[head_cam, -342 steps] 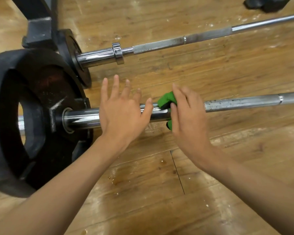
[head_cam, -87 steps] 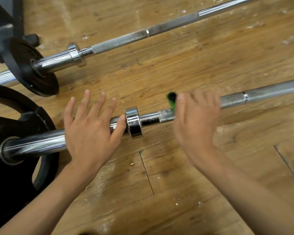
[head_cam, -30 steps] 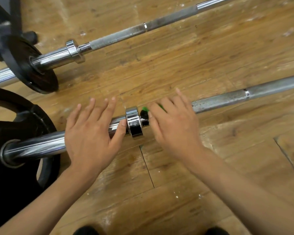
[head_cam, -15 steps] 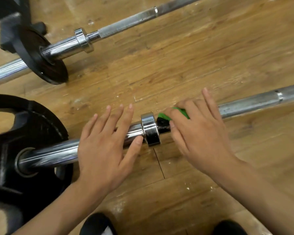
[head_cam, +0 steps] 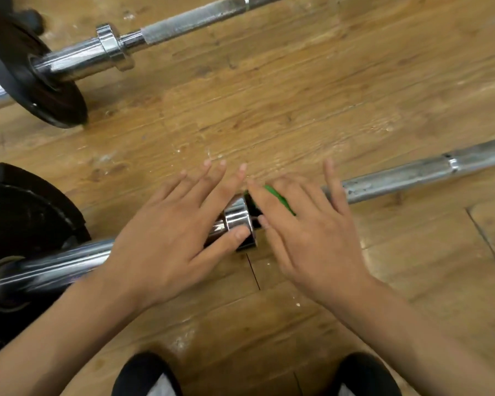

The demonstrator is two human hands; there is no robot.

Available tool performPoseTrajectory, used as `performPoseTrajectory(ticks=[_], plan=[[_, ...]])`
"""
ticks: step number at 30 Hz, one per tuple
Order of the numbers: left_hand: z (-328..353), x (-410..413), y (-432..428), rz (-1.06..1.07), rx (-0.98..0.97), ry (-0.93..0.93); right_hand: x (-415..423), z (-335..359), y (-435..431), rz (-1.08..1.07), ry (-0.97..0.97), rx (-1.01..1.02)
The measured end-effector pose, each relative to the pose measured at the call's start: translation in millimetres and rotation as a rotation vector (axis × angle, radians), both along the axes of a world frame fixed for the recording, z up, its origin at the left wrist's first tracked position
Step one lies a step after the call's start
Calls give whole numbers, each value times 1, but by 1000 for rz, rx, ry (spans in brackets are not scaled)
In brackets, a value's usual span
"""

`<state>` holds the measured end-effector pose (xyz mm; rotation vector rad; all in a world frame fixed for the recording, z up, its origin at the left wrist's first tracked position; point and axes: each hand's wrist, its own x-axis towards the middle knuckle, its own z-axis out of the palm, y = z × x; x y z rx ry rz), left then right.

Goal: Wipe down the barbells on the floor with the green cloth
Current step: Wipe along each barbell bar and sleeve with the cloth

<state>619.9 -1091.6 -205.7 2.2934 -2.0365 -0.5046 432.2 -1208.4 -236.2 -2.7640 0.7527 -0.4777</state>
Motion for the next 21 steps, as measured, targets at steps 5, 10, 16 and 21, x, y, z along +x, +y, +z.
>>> performPoseTrajectory(ticks=[5, 10, 16, 21], plan=[[0, -7, 6, 5, -4, -58, -56, 1, -72, -386, 16, -28], [0, -17, 14, -3, -7, -83, -23, 7, -35, -453, -14, 36], [0, -35, 27, 4, -32, -147, -32, -2, -8, -63, 0, -82], [-3, -49, 35, 18, -47, -192, -88, 6, -58, -508, 57, -50]])
